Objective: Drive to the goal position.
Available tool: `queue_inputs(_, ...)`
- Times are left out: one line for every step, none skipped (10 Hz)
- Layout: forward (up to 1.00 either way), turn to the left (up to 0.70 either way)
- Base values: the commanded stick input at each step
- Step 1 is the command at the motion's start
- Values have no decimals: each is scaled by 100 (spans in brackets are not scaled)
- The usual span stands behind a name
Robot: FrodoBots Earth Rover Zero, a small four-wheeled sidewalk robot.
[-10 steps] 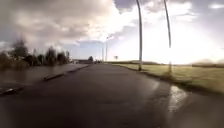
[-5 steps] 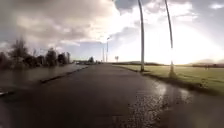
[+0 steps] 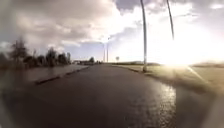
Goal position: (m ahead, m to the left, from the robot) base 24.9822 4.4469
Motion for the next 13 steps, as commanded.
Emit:
queue_inputs(70,0)
queue_inputs(70,0)
queue_inputs(70,0)
queue_inputs(70,0)
queue_inputs(70,0)
queue_inputs(70,0)
queue_inputs(70,0)
queue_inputs(70,0)
queue_inputs(70,0)
queue_inputs(70,0)
queue_inputs(70,0)
queue_inputs(70,0)
queue_inputs(70,0)
